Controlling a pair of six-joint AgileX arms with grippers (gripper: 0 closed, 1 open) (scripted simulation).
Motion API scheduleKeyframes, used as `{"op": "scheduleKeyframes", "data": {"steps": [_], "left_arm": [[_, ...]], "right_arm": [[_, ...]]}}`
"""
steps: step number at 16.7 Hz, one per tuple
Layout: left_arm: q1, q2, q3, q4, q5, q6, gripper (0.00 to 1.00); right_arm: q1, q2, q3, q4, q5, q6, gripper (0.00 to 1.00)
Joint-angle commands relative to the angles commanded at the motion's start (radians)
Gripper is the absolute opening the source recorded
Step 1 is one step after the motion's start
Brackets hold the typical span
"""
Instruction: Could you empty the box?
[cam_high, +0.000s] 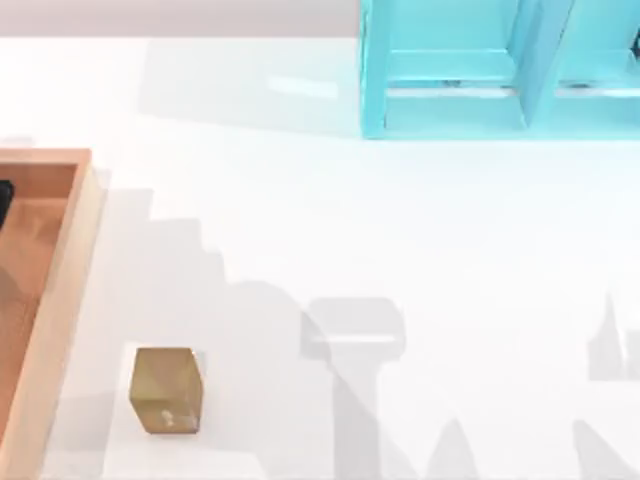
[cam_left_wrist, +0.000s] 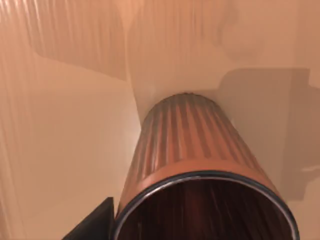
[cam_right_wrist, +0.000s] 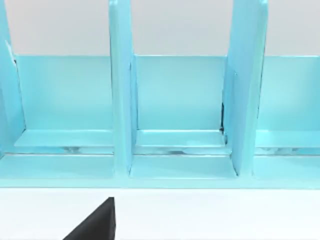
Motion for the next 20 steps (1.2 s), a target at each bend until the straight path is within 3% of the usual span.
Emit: {"op": "scheduleKeyframes", "data": {"steps": [7,20], "left_arm": [[-0.001,0.018,-0.039,0.058,0.000,0.000,1.00],[-0.001,0.018,-0.039,0.058,0.000,0.000,0.02]], "right_arm": [[0.000,0.000,0.000,0.000,0.000,0.000,1.00],[0.000,0.000,0.000,0.000,0.000,0.000,1.00]]}}
